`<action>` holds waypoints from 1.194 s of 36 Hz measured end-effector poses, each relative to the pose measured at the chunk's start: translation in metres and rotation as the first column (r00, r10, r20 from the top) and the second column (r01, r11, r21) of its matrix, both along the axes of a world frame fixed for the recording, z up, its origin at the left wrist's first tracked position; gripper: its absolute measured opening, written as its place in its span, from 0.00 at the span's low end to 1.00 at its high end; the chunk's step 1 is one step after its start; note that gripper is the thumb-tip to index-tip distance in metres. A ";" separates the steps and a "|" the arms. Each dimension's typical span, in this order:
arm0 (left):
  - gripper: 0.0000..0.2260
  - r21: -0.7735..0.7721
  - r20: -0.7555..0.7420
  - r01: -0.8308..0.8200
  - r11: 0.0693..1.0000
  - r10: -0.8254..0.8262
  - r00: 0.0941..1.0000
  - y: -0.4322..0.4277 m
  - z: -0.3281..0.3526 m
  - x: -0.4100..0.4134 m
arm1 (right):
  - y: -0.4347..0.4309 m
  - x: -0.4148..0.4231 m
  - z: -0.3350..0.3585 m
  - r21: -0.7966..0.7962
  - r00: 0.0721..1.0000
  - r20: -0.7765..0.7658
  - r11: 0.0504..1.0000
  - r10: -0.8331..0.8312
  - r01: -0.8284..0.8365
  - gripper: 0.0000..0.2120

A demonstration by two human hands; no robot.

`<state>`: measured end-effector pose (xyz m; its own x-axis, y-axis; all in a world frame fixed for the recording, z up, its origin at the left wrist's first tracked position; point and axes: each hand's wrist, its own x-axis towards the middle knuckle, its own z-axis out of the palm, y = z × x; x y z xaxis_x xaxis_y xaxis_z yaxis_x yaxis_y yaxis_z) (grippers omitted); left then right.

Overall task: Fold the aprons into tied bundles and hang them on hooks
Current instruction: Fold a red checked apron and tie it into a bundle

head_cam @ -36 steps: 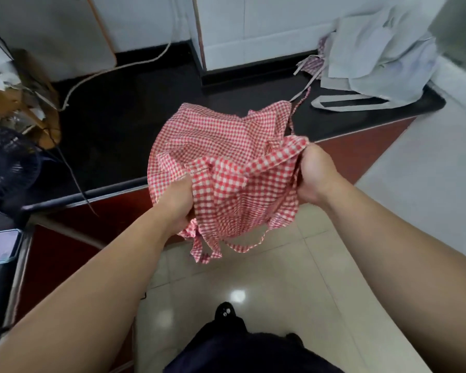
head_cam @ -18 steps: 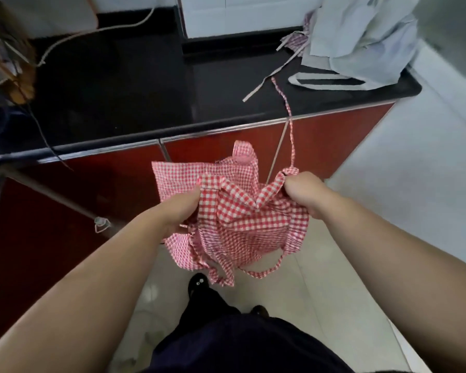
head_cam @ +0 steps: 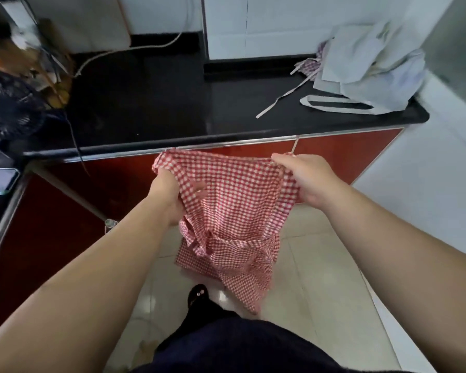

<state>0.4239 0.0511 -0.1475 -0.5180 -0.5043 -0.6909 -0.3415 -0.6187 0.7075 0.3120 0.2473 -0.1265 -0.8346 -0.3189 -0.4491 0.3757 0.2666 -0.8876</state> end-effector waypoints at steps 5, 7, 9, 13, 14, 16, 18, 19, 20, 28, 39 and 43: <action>0.20 -0.118 -0.029 -0.045 0.992 0.042 0.999 -0.012 0.008 -0.004 | -0.005 -0.008 0.001 -0.033 0.981 0.176 0.995 -0.085 0.092 0.05; 0.16 -0.204 -0.070 -0.082 0.976 0.069 0.995 -0.018 0.010 -0.006 | -0.009 -0.009 0.000 -0.040 0.981 0.161 0.993 -0.106 0.114 0.05; 0.09 -0.368 -0.107 0.027 0.929 -0.071 0.992 -0.024 0.014 -0.006 | -0.013 -0.010 0.003 -0.145 0.982 0.142 0.978 -0.128 0.149 0.05; 0.06 -0.375 -0.206 0.022 0.927 -0.106 0.973 -0.036 0.017 0.000 | -0.027 -0.016 0.012 -0.350 0.974 0.174 0.915 -0.146 0.200 0.01; 0.08 -0.366 -0.172 0.023 0.930 -0.092 0.981 -0.040 0.014 0.000 | -0.030 -0.015 0.013 -0.315 0.976 0.170 0.931 -0.136 0.185 0.01; 0.13 -0.399 -0.085 0.016 0.917 -0.054 0.995 -0.044 0.010 0.000 | -0.034 -0.015 0.012 -0.189 0.983 0.097 0.966 -0.159 0.175 0.06; 0.18 -0.434 -0.089 -0.016 0.901 -0.026 0.996 -0.049 0.010 0.000 | -0.042 -0.017 0.009 -0.145 0.981 -0.018 0.971 -0.193 0.188 0.09; 0.20 -0.435 -0.119 -0.034 0.900 -0.020 0.993 -0.049 0.011 0.000 | -0.044 -0.018 0.010 -0.161 0.980 -0.055 0.970 -0.191 0.180 0.06; 0.18 -0.447 -0.139 -0.039 0.894 -0.027 0.990 -0.050 0.015 -0.001 | -0.050 -0.020 0.011 -0.176 0.981 -0.082 0.971 -0.179 0.162 0.03; 0.24 -0.682 0.101 0.293 0.670 -0.310 0.945 -0.081 0.030 -0.006 | -0.078 -0.041 0.014 0.034 0.939 -0.341 0.999 0.035 -0.025 0.17; 0.11 -0.687 0.711 0.718 -0.110 0.104 0.696 -0.144 0.066 -0.029 | -0.131 -0.066 0.056 0.789 0.506 -0.597 0.570 0.622 0.230 0.13; 0.14 -0.688 0.700 0.721 -0.082 0.187 0.689 -0.177 0.090 -0.034 | -0.162 -0.074 0.076 0.643 0.557 -0.703 0.730 0.443 0.231 0.15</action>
